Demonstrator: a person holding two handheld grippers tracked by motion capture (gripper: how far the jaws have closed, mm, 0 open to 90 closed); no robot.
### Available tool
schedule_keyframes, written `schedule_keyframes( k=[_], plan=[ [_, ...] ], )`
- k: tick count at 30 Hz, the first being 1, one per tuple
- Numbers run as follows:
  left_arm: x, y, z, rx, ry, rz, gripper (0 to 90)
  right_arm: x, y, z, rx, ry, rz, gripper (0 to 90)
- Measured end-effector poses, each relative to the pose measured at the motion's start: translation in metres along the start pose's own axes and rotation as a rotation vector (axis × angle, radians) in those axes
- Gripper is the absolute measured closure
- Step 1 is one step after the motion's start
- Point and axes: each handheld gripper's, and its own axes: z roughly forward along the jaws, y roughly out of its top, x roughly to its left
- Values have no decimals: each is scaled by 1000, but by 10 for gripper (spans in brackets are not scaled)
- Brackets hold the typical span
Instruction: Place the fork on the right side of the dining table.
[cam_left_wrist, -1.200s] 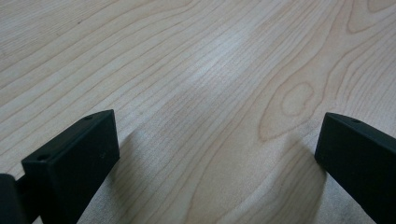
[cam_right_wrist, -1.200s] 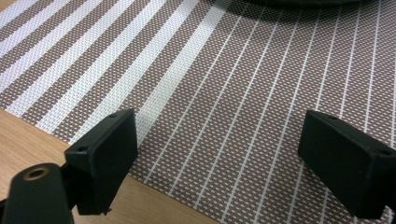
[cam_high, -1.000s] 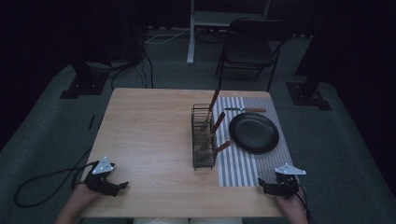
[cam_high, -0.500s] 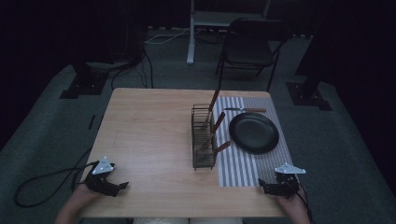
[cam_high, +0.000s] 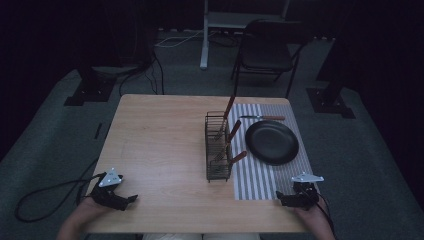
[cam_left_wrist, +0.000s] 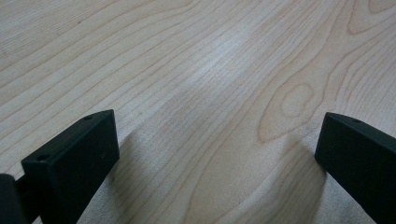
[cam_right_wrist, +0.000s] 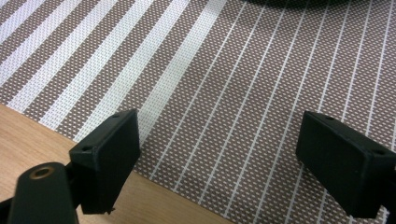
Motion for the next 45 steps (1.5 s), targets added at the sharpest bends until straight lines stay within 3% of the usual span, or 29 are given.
schedule_keyframes(
  k=[5,28,38,45],
  plan=[
    [0,0,0,0,0,0,0,3,2,-1,-3,13,-3,144],
    [-1,0,0,-2,6,-6,0,6,33,-12,-116,72,7,155],
    [-1,0,0,-2,6,-7,0,6,60,-17,-180,95,5,172],
    [-1,0,0,-2,6,-7,0,8,74,-16,-194,109,-4,172]
  ],
)
